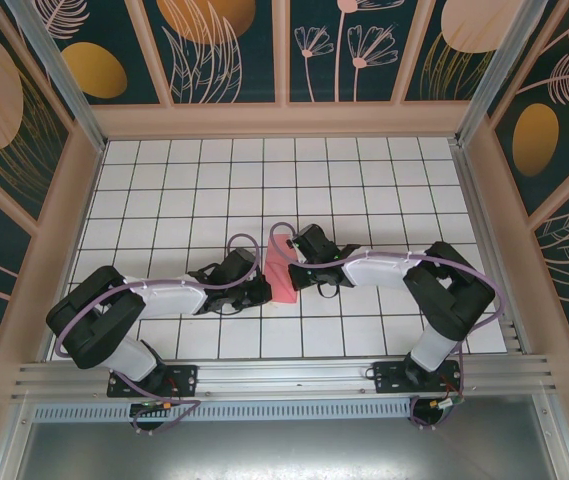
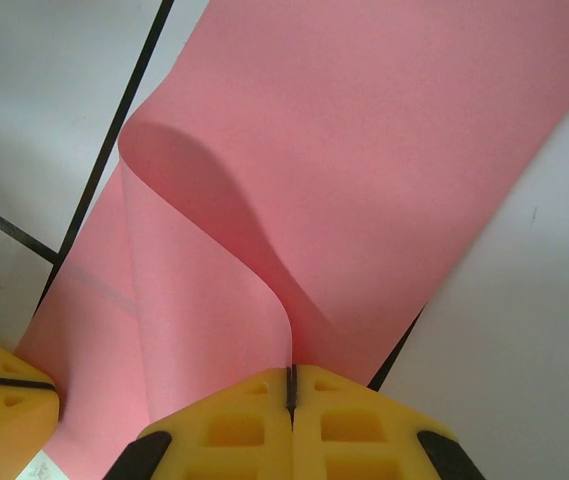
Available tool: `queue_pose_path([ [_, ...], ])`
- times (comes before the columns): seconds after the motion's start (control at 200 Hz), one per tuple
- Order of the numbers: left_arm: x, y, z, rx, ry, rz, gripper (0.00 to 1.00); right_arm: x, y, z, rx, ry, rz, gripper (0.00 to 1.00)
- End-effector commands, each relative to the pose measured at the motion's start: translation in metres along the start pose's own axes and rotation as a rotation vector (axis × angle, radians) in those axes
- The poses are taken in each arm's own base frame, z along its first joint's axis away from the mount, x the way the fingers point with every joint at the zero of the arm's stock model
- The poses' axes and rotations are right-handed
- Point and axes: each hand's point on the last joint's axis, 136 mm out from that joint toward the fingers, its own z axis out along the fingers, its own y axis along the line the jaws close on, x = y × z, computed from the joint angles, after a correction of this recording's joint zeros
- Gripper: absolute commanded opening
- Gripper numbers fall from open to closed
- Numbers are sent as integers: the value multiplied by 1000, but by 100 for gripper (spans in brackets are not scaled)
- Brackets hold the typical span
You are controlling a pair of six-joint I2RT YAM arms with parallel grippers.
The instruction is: Fold a paper plane with a square sheet of paper (pick it up from the middle)
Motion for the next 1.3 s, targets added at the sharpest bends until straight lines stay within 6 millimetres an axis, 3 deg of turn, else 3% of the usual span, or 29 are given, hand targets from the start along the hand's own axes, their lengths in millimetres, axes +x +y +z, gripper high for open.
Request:
queue_pose_path([
  [0.0,11,26,0,-101,35,8,10,3,-3,5,20,6,-3,4],
  [1.296,12,29,0,-108,37,10,9,-12,-1,-3,29,-39,-42,4],
])
